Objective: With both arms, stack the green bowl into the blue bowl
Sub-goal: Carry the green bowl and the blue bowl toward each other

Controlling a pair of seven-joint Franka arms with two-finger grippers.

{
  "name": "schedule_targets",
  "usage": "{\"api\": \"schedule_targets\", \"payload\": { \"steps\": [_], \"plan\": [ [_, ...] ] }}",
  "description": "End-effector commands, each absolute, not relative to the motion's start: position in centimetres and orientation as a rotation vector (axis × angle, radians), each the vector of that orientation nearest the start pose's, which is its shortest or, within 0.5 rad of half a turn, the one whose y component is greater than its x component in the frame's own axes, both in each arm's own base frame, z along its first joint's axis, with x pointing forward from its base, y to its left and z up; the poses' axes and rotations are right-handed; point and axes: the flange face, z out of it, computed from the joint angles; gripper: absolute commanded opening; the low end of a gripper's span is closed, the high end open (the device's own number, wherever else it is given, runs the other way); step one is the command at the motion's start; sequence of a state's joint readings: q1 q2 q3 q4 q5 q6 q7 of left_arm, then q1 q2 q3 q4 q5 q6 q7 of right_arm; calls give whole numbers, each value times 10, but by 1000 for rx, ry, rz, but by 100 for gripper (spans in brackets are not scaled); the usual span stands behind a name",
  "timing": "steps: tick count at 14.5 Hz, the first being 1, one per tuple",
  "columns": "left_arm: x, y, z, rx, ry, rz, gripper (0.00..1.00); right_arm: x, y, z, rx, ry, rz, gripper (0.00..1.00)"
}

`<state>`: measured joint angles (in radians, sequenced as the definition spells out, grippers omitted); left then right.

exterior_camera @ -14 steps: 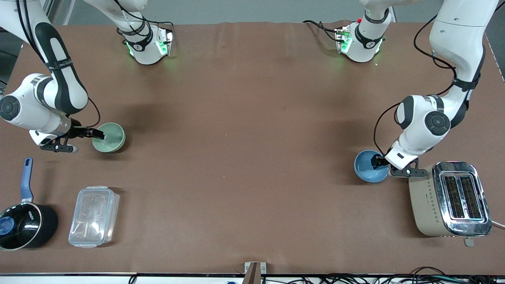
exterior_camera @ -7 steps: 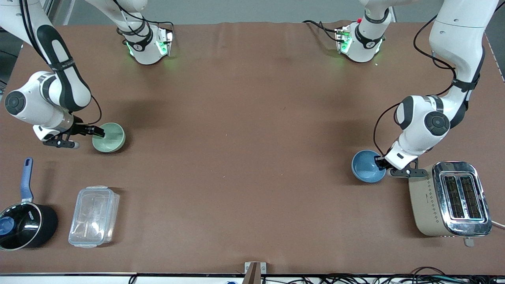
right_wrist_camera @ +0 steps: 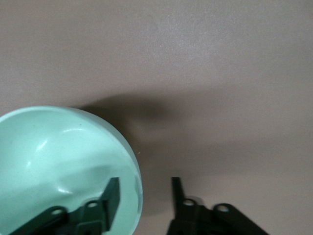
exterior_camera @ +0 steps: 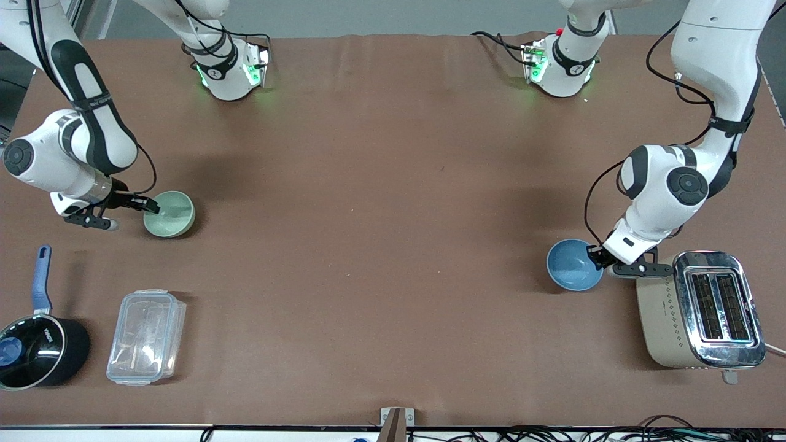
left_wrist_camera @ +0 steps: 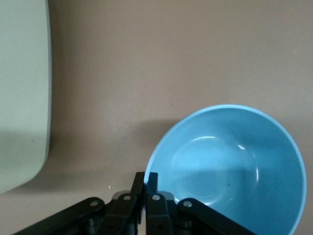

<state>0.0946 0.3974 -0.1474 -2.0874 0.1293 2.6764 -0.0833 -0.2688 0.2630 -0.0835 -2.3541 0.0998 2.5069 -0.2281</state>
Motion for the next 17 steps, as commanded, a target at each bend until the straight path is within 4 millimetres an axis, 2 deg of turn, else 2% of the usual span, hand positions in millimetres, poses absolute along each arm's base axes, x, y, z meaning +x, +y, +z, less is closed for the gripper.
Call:
{"api": "schedule_targets", "payload": {
  "steps": [1, 5, 8, 10, 12, 13, 14, 15, 17],
  "plan": [
    [613, -64, 281, -3136, 63, -313, 0, 463, -175, 207, -3027, 355, 130, 20],
    [612, -144, 305, -3210, -134, -278, 0, 464, -170, 207, -3025, 345, 134, 5],
    [598, -207, 314, -3258, -250, -261, 0, 466, -167, 212, -3009, 334, 183, 0],
    [584, -254, 319, -3274, -303, -249, 0, 479, -168, 233, -2979, 313, 248, 0],
    [571, -303, 314, -3291, -370, -211, 0, 501, -171, 279, -2947, 278, 302, 0],
    [564, -324, 314, -3296, -408, -205, 0, 516, -174, 306, -2933, 260, 330, 0],
    [557, -346, 305, -3299, -443, -171, 0, 531, -176, 340, -2922, 236, 359, 0],
    [548, -365, 301, -3301, -464, -156, 0, 541, -177, 367, -2920, 220, 365, 0],
    [534, -395, 287, -3297, -487, -123, 0, 564, -165, 413, -2945, 170, 309, 0]
  ]
}}
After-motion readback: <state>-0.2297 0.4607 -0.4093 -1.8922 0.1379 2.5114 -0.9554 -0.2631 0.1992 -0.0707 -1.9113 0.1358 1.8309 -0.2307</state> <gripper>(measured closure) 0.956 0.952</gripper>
